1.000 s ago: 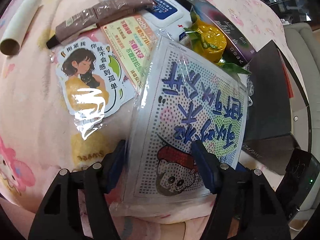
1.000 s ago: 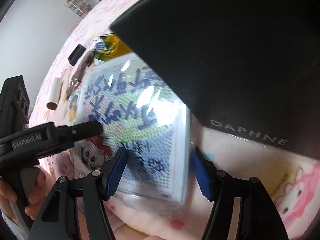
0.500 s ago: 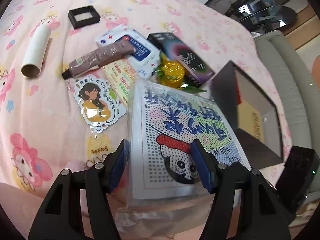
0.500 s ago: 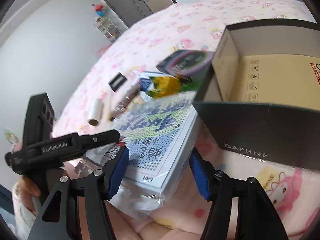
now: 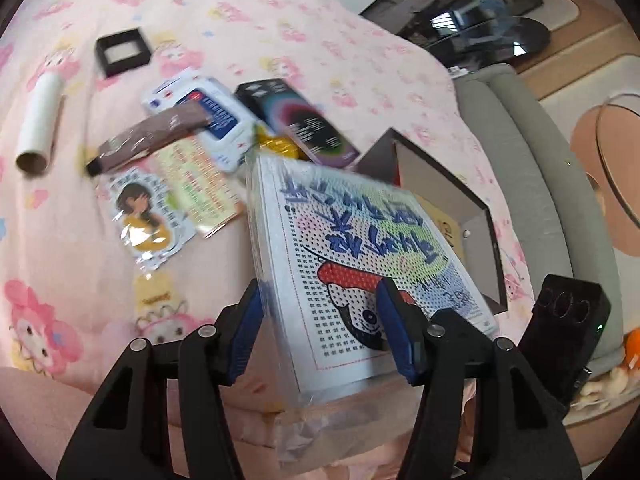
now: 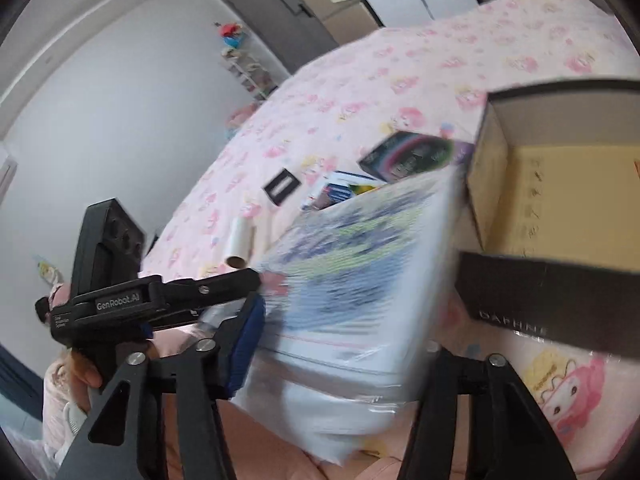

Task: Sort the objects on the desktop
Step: 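Move the bead-art kit with the left tool toward the open black box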

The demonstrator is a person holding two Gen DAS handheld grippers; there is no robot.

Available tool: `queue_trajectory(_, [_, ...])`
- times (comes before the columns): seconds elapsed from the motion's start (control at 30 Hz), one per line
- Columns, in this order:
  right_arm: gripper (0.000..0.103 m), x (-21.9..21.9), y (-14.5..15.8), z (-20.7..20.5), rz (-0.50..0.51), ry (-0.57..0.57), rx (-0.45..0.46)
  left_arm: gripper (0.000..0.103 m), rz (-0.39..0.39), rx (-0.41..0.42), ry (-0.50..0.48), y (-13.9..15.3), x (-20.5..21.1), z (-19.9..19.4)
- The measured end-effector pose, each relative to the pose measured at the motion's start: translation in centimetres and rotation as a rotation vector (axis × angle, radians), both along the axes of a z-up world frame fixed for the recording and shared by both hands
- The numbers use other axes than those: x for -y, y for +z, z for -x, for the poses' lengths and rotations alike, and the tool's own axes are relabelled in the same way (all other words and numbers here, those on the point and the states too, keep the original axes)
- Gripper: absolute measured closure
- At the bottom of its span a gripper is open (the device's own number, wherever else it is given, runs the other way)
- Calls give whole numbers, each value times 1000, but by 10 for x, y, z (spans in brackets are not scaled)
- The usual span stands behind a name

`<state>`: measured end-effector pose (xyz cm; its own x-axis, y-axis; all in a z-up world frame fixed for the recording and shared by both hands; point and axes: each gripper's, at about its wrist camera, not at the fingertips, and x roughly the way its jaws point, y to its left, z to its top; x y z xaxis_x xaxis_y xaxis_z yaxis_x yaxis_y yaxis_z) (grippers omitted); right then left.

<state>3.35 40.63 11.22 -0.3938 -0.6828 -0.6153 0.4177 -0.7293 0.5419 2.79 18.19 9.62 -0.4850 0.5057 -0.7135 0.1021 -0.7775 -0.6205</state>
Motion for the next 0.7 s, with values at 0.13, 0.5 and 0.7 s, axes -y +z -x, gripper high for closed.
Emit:
queue_trajectory(0.13, [54,-11,4,2,-5,-27,-5,45,-10,-4,-37,3,-18,13])
queue_trajectory(0.5, [53,-77,8,19,-39,-171,24,45,-11,-5,-193,2,-86,56])
queue_trajectory(0.7, [51,-102,-8,18,-76,-234,88,50,-42,38,-229,-18,-105,61])
